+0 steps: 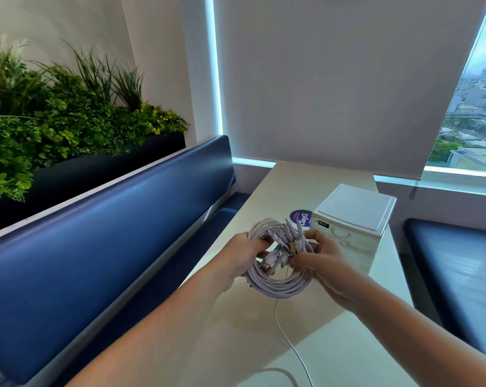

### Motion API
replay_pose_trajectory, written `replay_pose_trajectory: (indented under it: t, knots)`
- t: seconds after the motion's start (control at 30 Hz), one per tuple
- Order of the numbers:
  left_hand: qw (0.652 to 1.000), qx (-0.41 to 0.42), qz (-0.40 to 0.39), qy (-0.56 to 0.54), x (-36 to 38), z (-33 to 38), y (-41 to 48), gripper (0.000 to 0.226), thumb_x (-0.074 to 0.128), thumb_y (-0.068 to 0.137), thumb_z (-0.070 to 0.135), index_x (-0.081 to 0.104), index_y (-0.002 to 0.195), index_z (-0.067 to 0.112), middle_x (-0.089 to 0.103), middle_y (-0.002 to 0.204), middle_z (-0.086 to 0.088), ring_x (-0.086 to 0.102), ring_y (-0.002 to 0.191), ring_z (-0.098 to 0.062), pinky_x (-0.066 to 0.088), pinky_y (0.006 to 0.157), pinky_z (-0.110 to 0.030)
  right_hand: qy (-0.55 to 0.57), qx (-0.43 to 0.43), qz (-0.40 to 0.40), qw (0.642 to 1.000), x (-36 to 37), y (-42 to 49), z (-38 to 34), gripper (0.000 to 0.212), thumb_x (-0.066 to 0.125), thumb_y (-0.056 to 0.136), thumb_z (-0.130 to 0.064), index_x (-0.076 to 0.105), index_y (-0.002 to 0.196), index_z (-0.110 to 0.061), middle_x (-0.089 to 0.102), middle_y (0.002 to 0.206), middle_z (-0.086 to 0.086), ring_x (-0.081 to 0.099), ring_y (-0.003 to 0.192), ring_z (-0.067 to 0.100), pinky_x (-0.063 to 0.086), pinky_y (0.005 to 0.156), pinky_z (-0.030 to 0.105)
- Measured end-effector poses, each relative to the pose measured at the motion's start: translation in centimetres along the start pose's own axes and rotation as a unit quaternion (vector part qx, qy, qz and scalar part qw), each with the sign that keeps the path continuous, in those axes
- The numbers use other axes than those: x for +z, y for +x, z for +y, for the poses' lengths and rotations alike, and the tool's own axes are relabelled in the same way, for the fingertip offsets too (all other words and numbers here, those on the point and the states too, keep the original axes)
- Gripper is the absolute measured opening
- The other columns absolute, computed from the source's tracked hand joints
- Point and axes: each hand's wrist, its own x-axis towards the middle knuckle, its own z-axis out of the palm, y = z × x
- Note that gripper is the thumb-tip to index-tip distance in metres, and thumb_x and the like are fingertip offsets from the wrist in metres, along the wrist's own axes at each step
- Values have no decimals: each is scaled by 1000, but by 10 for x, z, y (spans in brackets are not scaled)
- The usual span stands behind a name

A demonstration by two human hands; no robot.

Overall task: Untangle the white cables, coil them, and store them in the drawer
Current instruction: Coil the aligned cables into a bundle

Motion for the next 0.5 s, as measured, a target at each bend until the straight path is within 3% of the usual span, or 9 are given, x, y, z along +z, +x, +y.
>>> replay_pose_trajectory:
  t: [0.13, 0.23, 0.37, 0.5]
  knots:
    - [1000, 11, 4, 7, 2, 2, 0, 14, 57, 96, 32, 63, 92, 20, 68, 73, 3, 60, 58, -13, 47, 60, -24, -42, -25, 19, 999, 3, 2, 5, 48, 71, 61, 1, 54, 102, -16, 66, 83, 8, 58, 73, 20, 45, 72, 37]
    - [1000, 6, 3, 11, 4, 2, -1, 11, 57, 95, 27, 63, 88, 20, 66, 72, 3, 58, 55, -11, 46, 56, -21, -98, -54, 43, 993, 3, 4, 8, 41, 64, 72, 12, 53, 99, -17, 65, 83, 10, 57, 68, 20, 45, 66, 36]
    - [1000, -2, 0, 0, 5, 0, 1, 6, 61, 92, 23, 66, 92, 20, 68, 71, 3, 59, 54, -11, 47, 54, -20, -164, -108, 66, 978, 5, 5, 5, 37, 64, 70, 12, 51, 92, -15, 63, 81, 18, 54, 60, 19, 44, 55, 31]
    - [1000, -5, 7, 6, 5, -2, 4, 12, 67, 89, 24, 69, 99, 18, 71, 81, -5, 62, 63, -16, 48, 61, -26, -262, -141, 85, 951, 3, 8, 5, 34, 68, 57, -17, 50, 85, -25, 63, 75, 12, 55, 60, 30, 48, 57, 45]
